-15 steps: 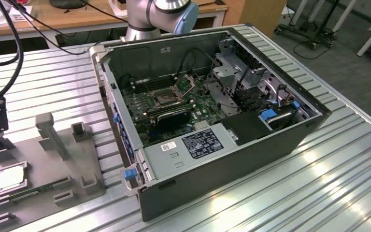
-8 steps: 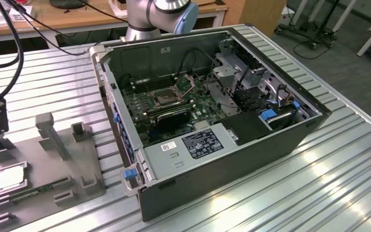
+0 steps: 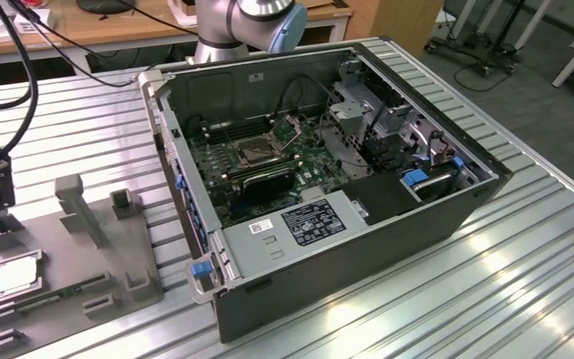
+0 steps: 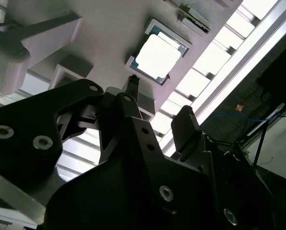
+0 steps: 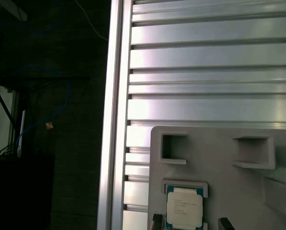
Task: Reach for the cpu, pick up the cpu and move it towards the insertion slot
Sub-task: 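Pick up the cpu and move it towards the insertion slot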
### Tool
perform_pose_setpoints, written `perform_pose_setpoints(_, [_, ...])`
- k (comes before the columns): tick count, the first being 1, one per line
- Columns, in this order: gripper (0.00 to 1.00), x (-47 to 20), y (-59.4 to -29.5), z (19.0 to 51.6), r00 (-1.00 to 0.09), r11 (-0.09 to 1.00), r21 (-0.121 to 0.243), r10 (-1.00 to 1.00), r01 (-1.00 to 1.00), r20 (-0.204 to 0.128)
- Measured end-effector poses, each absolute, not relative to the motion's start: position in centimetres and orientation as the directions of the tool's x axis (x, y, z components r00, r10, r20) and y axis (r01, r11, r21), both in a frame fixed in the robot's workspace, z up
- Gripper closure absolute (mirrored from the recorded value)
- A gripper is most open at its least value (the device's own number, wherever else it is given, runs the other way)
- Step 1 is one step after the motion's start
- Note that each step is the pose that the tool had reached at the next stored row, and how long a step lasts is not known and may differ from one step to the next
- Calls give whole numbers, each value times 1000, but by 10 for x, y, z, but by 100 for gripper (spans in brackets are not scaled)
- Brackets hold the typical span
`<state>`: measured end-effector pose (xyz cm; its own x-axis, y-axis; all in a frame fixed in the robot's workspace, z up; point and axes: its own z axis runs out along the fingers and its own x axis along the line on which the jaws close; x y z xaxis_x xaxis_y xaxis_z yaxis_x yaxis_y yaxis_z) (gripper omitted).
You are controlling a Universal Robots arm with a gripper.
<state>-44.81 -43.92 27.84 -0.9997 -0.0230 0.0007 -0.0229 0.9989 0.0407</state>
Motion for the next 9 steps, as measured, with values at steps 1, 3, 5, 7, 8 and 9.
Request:
perform_pose_setpoints(1, [45,-448,-439,278,-1000,999,41,-23,-23,1])
perform_pose_setpoints(3, [45,-448,-439,277,-1000,999,41,-23,-23,1])
perform_pose_setpoints(5, [45,-448,-439,276,-1000,999,41,-23,-23,1])
perform_pose_setpoints(7, [45,-448,-440,276,-1000,999,41,-23,-23,1])
perform_pose_setpoints(8, [45,-448,-440,275,-1000,999,41,-23,-23,1])
perform_pose_setpoints(9, [45,-448,-440,275,-1000,999,41,-23,-23,1])
